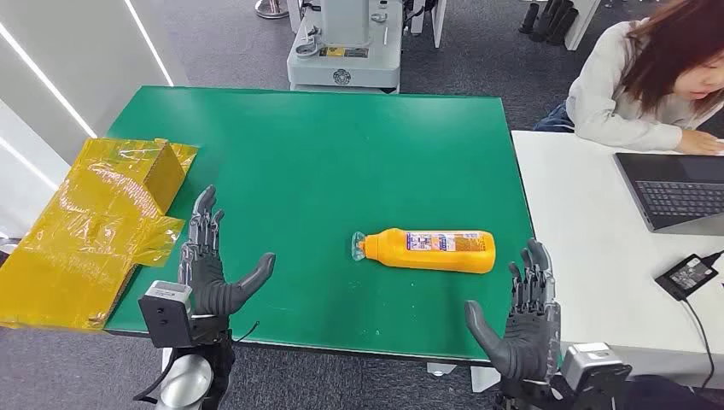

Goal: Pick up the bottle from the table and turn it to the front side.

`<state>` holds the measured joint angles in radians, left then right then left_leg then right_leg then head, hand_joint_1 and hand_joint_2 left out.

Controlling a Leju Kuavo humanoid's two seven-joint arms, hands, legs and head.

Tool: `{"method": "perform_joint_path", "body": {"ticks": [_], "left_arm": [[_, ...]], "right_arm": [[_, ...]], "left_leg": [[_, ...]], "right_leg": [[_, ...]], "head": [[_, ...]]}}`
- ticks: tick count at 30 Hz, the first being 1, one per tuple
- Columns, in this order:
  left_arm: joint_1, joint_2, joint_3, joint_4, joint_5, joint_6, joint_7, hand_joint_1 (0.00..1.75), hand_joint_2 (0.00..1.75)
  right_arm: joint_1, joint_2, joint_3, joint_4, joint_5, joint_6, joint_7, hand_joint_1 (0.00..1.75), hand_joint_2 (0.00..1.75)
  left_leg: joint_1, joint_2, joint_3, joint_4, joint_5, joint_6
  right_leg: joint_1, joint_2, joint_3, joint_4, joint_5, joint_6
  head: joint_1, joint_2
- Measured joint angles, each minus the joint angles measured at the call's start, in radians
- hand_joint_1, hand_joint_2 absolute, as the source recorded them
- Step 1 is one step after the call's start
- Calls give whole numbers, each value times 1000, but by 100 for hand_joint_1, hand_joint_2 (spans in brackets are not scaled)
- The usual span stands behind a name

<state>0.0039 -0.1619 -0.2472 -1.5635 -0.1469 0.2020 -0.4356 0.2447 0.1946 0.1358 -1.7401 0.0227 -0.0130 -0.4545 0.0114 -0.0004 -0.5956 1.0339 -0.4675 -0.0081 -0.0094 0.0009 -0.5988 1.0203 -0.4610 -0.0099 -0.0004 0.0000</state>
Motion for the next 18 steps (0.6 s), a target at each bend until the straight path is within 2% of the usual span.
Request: {"method": "perform_joint_path", "body": {"ticks": [18], "left_arm": [[10, -5, 0, -4, -1, 3, 0, 0, 175]], "right_arm": [[-2, 0, -1, 0, 47, 12, 16, 0, 175]], "left_leg": [[0, 0, 0, 0, 0, 0]], "right_leg": [[0, 0, 0, 0, 0, 0]], "head": [[0, 0]]}}
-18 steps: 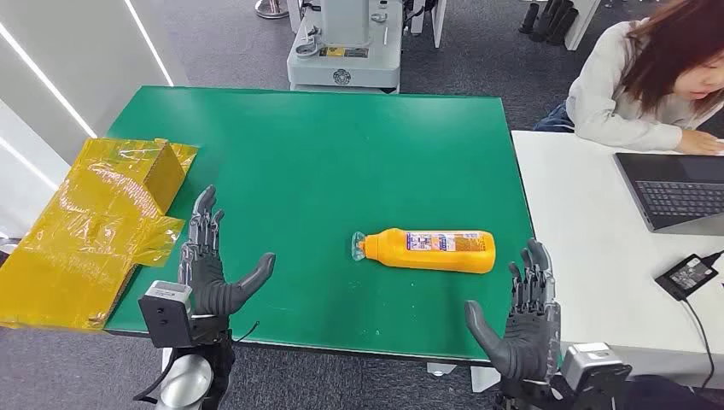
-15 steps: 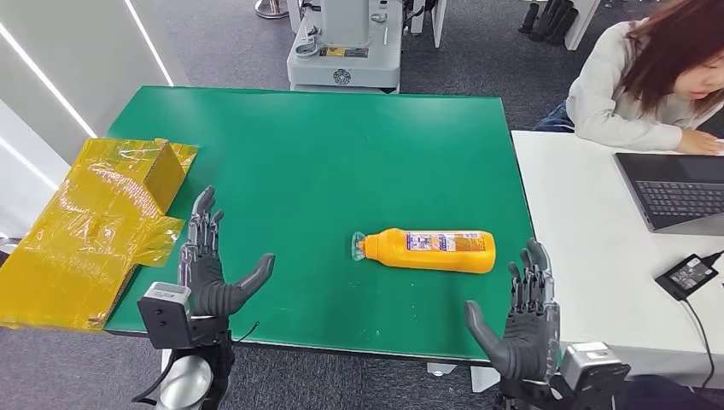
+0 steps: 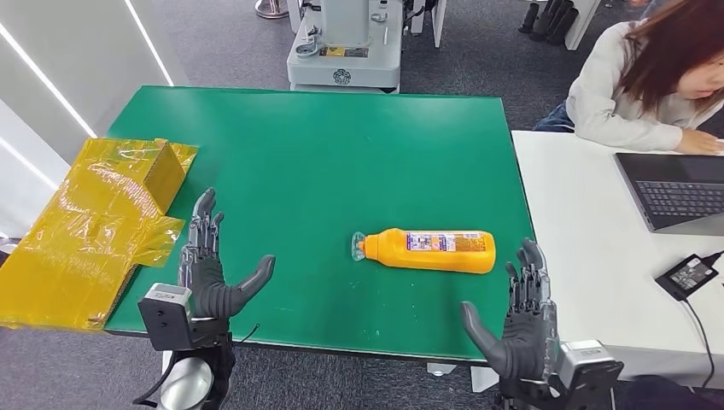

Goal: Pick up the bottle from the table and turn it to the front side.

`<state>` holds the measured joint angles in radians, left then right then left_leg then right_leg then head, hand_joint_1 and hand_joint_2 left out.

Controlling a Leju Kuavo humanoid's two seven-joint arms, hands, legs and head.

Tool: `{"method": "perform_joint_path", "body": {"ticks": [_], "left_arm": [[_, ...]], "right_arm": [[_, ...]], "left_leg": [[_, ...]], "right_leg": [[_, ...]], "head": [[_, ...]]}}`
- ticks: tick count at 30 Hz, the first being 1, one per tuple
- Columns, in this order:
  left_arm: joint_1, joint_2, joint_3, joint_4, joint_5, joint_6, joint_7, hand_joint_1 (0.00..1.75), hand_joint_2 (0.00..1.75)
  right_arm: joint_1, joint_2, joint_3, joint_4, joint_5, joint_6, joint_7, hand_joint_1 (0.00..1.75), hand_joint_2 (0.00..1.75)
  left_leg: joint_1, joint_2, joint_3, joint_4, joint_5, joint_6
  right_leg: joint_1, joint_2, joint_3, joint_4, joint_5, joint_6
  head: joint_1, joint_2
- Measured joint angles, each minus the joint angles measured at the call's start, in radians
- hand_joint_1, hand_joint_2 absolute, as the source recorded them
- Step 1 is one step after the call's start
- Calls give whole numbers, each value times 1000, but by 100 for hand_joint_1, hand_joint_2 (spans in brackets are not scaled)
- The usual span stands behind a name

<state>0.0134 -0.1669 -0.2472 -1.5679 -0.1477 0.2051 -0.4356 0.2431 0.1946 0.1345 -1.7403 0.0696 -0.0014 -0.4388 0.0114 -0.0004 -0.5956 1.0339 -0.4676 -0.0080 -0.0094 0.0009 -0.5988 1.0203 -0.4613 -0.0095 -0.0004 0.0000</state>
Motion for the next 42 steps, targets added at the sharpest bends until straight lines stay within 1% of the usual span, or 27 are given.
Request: {"method": "perform_joint_path", "body": {"ticks": [4, 7, 10, 13, 16, 19, 21, 23, 25, 29, 32, 36, 42], "left_arm": [[-4, -3, 0, 0, 0, 1, 0, 0, 175], [-13, -3, -1, 0, 1, -6, 1, 0, 175], [-28, -3, -8, 7, 3, -17, 2, 0, 175], [-52, -3, -19, 28, 10, -27, 2, 0, 175], [-80, -2, -28, 58, 26, -35, 0, 0, 175], [-106, 1, -36, 90, 46, -37, -5, 0, 175], [-122, 5, -39, 112, 59, -37, -10, 0, 175], [-137, 9, -44, 134, 73, -37, -18, 0, 175], [-153, 14, -53, 157, 86, -37, -23, 0, 175], [-184, 22, -75, 202, 110, -37, -24, 0, 175], [-196, 27, -86, 224, 119, -36, -26, 0, 175], [-200, 32, -88, 242, 127, -30, -29, 0, 175], [-199, 41, -89, 251, 137, -25, -29, 0, 175]], "right_arm": [[-13, 0, 0, 1, 96, -26, 27, 0, 175], [-39, -2, 4, 11, 228, -71, 69, 0, 175], [-84, -7, 17, 32, 389, -113, 130, 0, 175], [-144, -21, 34, 66, 477, -138, 180, 0, 175], [-205, -46, 51, 120, 490, -170, 195, 0, 175], [-251, -73, 66, 178, 463, -199, 188, 0, 175], [-278, -87, 75, 216, 450, -202, 195, 0, 175], [-311, -102, 90, 258, 448, -186, 223, 0, 175], [-355, -119, 112, 310, 466, -153, 268, 0, 175], [-475, -158, 195, 457, 537, -81, 358, 0, 175], [-554, -185, 256, 554, 554, -64, 382, 0, 175], [-620, -210, 301, 636, 561, -56, 407, 0, 175], [-724, -272, 361, 752, 561, 24, 460, 0, 175]], "left_leg": [[0, 0, 0, 0, 0, 0], [0, 0, 0, 0, 0, 0], [0, 0, 0, 0, 0, 0], [0, 0, 1, 0, 0, 0], [0, 1, 1, 0, 1, 0], [0, 0, 1, 0, 1, 0], [0, 0, 1, 0, 0, 0], [0, 0, 0, 0, 0, 0], [0, 1, 0, 0, 0, 0], [0, 1, 1, 1, 1, 0], [0, 0, 1, 1, 2, 0], [0, 0, 0, 1, 1, 0], [0, -1, 0, 1, 1, 0]], "right_leg": [[0, 0, 0, 0, 0, 0], [0, 0, 0, 0, 0, 0], [0, 0, 0, 0, 0, 0], [0, 0, 0, 0, 1, 0], [0, 0, 0, 0, 1, -1], [0, 0, 0, 0, 1, -1], [0, 1, 0, 0, 1, -1], [0, 1, 0, 0, 1, -1], [0, 1, 0, 0, 1, -1], [0, 1, 0, 1, 2, -1], [0, 0, 0, 1, 2, -1], [0, 0, 0, 1, 2, -1], [0, 0, 0, 0, 2, -1]], "head": [[0, 0], [0, 0], [0, 0], [0, 0], [0, 0], [0, 0], [0, 0], [0, 0], [0, 0], [0, 0], [0, 0], [0, 0], [0, 0]]}}
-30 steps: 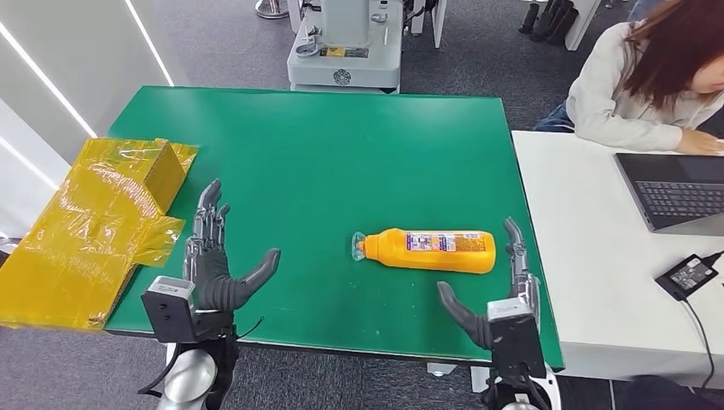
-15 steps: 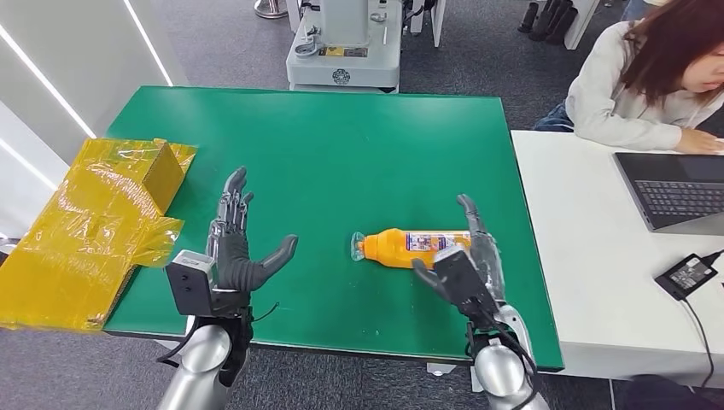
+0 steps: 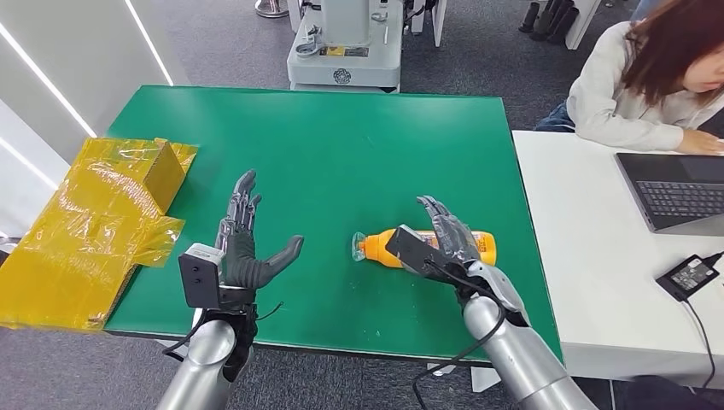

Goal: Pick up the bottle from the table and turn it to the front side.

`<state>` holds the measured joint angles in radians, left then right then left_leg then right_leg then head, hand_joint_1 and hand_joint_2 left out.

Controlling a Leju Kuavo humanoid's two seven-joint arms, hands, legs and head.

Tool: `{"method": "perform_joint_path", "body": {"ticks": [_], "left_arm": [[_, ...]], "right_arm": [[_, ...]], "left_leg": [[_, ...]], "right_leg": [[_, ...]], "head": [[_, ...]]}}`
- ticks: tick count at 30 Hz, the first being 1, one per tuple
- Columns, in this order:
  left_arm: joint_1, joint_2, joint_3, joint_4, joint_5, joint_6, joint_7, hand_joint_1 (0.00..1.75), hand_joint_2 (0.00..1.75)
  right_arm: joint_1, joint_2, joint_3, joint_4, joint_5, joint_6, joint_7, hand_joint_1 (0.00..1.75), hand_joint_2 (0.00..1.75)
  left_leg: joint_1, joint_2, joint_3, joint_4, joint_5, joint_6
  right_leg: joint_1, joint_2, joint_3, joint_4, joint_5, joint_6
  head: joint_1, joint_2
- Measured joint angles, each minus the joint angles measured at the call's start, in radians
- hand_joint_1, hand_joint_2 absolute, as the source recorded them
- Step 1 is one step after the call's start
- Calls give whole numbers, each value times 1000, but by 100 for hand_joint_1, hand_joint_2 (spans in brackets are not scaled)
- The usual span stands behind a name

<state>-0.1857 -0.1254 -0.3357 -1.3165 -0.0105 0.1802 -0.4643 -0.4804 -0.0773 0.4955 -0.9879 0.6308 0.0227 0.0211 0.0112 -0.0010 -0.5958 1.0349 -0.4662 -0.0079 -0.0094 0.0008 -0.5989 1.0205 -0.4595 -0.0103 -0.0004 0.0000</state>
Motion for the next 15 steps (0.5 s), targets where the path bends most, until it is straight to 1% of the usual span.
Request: {"method": "perform_joint_path", "body": {"ticks": [6, 12, 15], "left_arm": [[10, 7, 0, 2, 8, 0, 0, 0, 175], [22, 13, 0, 3, 20, -1, 1, 0, 175], [25, 14, 0, 7, 27, -1, 2, 0, 175]], "right_arm": [[-75, -77, 62, 81, 0, 63, 23, 0, 175], [-99, -153, 110, 106, -10, 102, 58, 0, 175], [-105, -180, 138, 117, -1, 111, 73, 0, 175]], "left_leg": [[0, -1, 0, 1, 0, 0], [0, -2, 0, 1, 0, 0], [0, -2, -1, 1, 0, 1]], "right_leg": [[0, -1, 0, 0, 0, 0], [0, -1, 0, 0, 0, 0], [0, -1, 0, 0, 0, 0]], "head": [[0, 0], [0, 0], [0, 0]]}}
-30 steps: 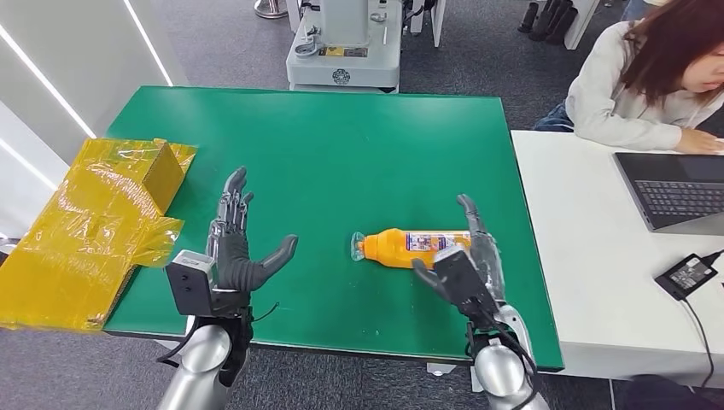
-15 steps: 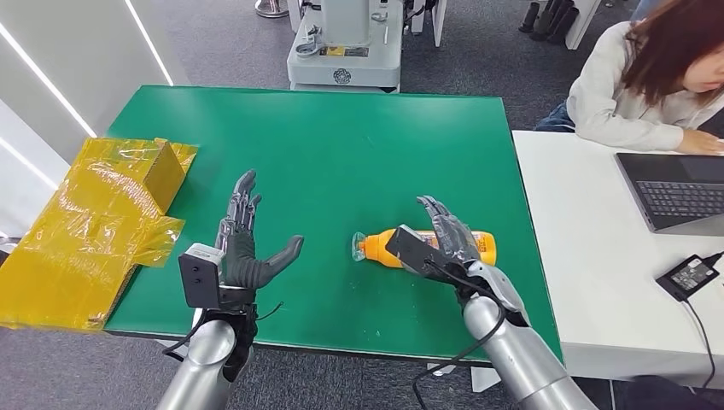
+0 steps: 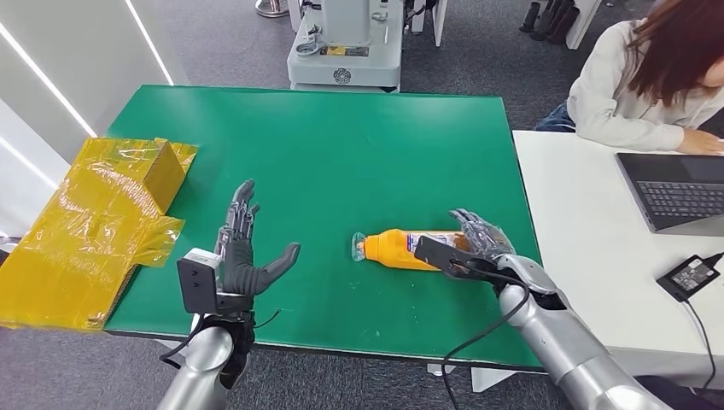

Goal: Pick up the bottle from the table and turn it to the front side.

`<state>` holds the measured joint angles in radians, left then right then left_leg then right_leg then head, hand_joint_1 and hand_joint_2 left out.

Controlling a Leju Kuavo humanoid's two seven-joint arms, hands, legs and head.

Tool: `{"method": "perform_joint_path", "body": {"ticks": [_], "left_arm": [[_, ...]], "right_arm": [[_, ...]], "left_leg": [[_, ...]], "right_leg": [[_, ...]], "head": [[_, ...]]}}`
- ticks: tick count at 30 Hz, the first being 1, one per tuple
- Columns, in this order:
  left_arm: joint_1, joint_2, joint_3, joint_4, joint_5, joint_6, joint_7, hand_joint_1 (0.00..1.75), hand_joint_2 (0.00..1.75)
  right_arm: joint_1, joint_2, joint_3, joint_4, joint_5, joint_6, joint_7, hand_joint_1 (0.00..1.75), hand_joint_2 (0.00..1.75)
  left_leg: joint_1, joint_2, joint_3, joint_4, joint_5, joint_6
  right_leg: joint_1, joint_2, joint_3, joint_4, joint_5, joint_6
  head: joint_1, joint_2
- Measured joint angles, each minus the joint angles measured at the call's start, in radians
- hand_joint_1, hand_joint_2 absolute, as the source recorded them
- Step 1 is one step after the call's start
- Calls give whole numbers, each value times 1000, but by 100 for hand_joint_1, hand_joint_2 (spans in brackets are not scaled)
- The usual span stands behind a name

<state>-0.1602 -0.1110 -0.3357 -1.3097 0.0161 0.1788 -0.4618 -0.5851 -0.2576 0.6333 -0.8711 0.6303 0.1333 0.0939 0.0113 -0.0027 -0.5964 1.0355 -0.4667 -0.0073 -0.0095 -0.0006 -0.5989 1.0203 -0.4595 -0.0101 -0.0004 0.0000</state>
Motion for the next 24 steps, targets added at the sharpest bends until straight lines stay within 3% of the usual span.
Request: {"method": "perform_joint_path", "body": {"ticks": [9, 10, 13, 14, 18, 24], "left_arm": [[2, 0, 0, 4, 1, -2, 1, 0, 175], [2, 0, 0, 4, 1, -2, 1, 0, 175], [1, 0, 0, 6, 2, -1, 4, 0, 175], [1, 0, 0, 7, 3, 0, 5, 0, 175], [0, 4, 0, 15, 10, 5, 5, 0, 175], [-7, 9, 0, 31, 18, 4, 4, 0, 175]], "right_arm": [[-2, -37, 47, 15, 2, 7, 10, 0, 175], [-2, -40, 51, 15, 1, 11, 11, 18, 175], [1, -52, 61, 15, -11, 16, 11, 123, 175], [4, -56, 63, 15, -16, 16, 8, 143, 175], [13, -74, 65, 13, -34, 8, -7, 169, 175], [37, -86, 65, 0, -51, -6, -12, 172, 175]], "left_leg": [[0, 0, 0, 0, 0, 0], [0, 0, 0, 0, 0, 0], [0, 0, 1, 0, 0, 0], [0, 0, 1, 0, 0, 0], [0, 0, 1, 0, 0, 0], [0, 1, 3, 1, 0, 0]], "right_leg": [[0, 0, 0, 0, 0, 0], [0, 0, 0, 0, 0, 0], [0, 0, 0, 0, 0, 0], [0, 0, 0, 0, 0, 0], [0, 0, 1, -1, 0, 0], [0, 1, 2, -1, 0, 0]], "head": [[0, 0], [0, 0], [0, 0], [0, 0], [0, 0], [0, 0]]}}
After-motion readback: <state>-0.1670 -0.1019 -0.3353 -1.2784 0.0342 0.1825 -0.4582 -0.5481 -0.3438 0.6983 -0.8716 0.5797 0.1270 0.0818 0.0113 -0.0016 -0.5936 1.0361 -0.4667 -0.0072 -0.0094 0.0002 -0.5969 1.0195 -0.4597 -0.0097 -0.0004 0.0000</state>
